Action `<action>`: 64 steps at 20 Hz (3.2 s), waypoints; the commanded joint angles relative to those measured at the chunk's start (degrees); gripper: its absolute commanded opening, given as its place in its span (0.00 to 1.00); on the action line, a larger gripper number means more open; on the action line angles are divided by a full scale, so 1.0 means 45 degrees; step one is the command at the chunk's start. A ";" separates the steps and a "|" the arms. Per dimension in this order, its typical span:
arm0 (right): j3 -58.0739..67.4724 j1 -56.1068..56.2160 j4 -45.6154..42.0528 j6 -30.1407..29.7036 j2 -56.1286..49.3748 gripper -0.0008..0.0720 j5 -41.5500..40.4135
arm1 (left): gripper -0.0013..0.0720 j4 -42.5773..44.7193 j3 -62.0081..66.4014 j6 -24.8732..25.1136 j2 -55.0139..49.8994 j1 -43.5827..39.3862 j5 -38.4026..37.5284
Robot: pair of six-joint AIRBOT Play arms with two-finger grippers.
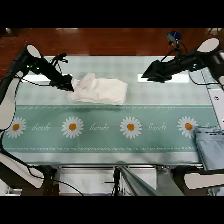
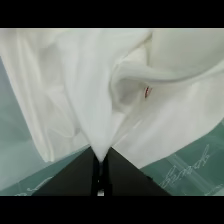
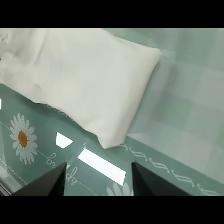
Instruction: Fold the shirts.
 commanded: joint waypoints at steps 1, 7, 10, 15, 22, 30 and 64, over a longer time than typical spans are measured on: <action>-0.0005 0.0529 0.0209 -0.0005 -0.0583 0.75 -0.0690 | 0.39 0.0495 0.0000 -0.0141 -0.0005 -0.0019 0.0107; -0.0005 0.0549 0.1117 0.0136 -0.1705 0.77 -0.0797 | 0.77 -0.0826 0.1001 -0.0345 0.0651 0.0355 0.0019; -0.0005 0.0563 0.1137 0.0413 -0.2278 0.77 -0.0729 | 0.77 -0.0826 0.1753 -0.0544 0.1331 0.0709 0.0131; -0.0277 0.1287 0.1073 0.0471 -0.2803 0.77 -0.0583 | 0.77 -0.0831 0.1792 -0.0617 0.2472 0.1171 0.0393; -0.1807 0.1914 0.1399 0.0792 -0.2817 0.78 -0.2166 | 0.77 -0.0835 0.1792 -0.0520 0.2905 0.1180 0.0126; -0.1855 0.3075 0.3206 0.1049 -0.3458 0.81 -0.4318 | 0.77 -0.0845 0.1792 -0.0510 0.3264 0.1180 0.0058; 0.7344 -1.0904 0.1282 0.7237 0.3458 0.03 0.6611 | 0.77 -0.1413 0.1787 -0.0534 0.3429 0.1180 -0.0029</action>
